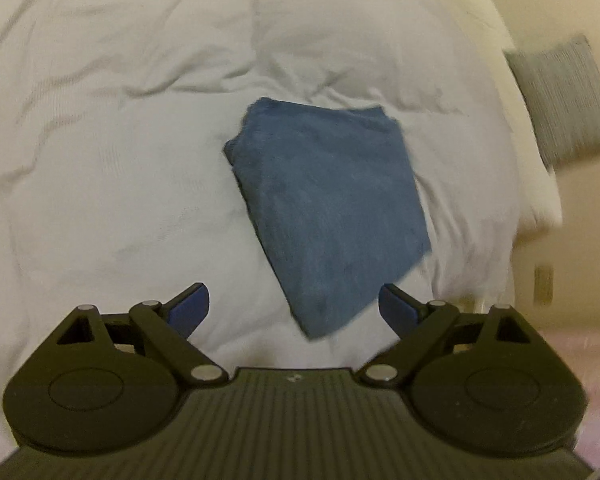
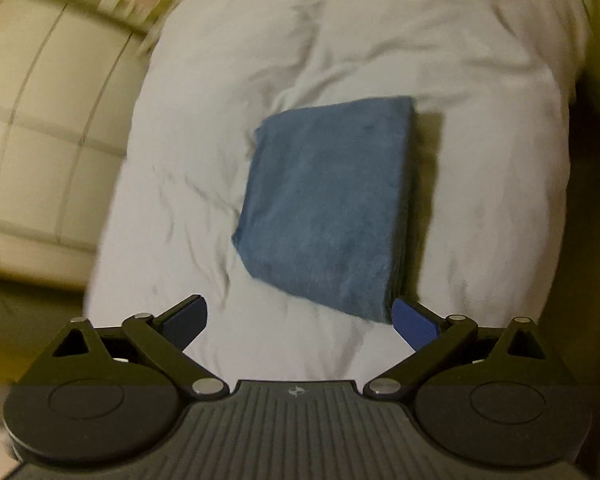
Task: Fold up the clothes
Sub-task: 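Grasp opposite sides of the folded jeans with both grippers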
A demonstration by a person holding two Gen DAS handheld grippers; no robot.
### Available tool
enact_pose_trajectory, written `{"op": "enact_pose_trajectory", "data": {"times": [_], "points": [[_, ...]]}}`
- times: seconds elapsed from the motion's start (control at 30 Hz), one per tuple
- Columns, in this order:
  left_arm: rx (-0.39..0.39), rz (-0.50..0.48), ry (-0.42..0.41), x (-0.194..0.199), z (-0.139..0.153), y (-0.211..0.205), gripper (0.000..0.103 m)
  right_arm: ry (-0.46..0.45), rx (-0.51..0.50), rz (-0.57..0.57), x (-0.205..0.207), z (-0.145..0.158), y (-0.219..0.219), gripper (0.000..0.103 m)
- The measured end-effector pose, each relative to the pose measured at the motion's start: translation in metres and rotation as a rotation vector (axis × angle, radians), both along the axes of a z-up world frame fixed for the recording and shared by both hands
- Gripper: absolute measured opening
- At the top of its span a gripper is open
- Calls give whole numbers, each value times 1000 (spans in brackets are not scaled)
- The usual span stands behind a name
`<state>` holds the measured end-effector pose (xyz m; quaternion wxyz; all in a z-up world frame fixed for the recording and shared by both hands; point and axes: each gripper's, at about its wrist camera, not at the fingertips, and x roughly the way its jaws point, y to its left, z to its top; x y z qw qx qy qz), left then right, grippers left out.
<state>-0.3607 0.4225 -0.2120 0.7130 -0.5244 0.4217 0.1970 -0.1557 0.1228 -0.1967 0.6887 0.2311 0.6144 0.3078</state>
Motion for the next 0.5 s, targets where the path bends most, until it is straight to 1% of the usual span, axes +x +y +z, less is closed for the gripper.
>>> {"op": "enact_pose_trajectory", "data": {"times": [0.07,0.13,0.3,0.4,0.47,0.5], "points": [[-38,45,0,10,-21,3,90,23,13,-29,12,-17,-9,91],[-74,90,-2,21,-41,4,90,34,10,-39,24,-32,-13,88],[-115,167,-31,45,-81,4,90,54,43,-46,55,-69,-14,87],[-125,202,-53,58,-103,3,89,65,51,-19,73,-92,-4,87],[-125,224,-68,61,-116,2,86,64,50,1,83,-105,4,87],[-132,236,-75,62,-123,2,83,66,49,9,88,-112,7,87]]}}
